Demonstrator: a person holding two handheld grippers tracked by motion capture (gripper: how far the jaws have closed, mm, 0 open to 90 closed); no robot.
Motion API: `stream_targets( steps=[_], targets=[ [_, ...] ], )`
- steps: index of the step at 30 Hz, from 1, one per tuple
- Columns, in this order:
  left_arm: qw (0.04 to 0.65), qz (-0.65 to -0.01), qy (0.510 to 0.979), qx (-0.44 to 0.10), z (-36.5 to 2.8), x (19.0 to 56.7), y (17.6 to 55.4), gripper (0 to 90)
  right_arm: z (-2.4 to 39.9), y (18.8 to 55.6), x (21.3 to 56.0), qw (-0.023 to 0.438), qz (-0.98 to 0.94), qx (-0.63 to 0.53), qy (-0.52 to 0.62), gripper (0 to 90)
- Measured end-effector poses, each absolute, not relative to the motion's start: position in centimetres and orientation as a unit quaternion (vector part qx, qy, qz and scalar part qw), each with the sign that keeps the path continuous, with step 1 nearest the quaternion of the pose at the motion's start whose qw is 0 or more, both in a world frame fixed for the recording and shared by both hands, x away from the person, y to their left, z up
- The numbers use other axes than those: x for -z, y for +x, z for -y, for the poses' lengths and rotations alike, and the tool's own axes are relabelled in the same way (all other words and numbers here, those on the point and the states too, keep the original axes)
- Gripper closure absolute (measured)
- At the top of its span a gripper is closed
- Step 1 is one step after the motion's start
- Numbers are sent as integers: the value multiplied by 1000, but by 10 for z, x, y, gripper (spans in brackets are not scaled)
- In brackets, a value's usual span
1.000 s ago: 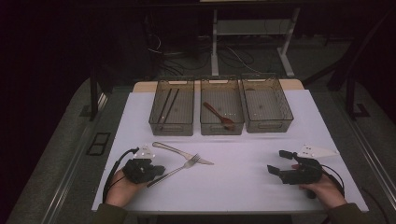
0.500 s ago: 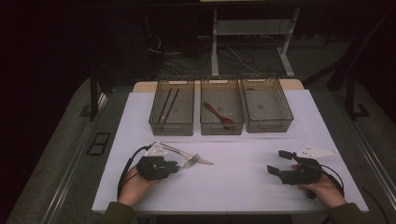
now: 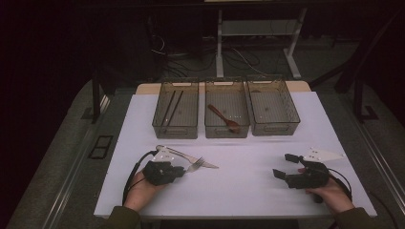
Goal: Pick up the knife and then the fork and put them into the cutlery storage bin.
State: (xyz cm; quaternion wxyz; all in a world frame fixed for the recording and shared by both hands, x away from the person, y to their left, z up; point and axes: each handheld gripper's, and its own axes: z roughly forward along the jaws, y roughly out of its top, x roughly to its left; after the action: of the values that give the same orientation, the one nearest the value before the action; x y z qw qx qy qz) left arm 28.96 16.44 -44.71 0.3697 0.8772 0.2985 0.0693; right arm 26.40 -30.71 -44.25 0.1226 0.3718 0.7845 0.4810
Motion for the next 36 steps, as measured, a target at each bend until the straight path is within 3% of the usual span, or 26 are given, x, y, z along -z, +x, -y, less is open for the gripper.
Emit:
stream_targets(
  steps=[14,21,30,36],
  targets=[
    [396,-313,861,-60,-166,442,289,851,307,266,443,110,-784,-475,383,177],
    [424,-305,849,-84,-161,425,282,851,308,268,440,67,-788,-463,399,176],
    [473,-294,823,-113,-148,396,279,851,304,269,428,44,-783,-488,382,137],
    [479,-290,820,-116,-130,392,279,851,290,277,418,36,-781,-496,378,167]
  ],
)
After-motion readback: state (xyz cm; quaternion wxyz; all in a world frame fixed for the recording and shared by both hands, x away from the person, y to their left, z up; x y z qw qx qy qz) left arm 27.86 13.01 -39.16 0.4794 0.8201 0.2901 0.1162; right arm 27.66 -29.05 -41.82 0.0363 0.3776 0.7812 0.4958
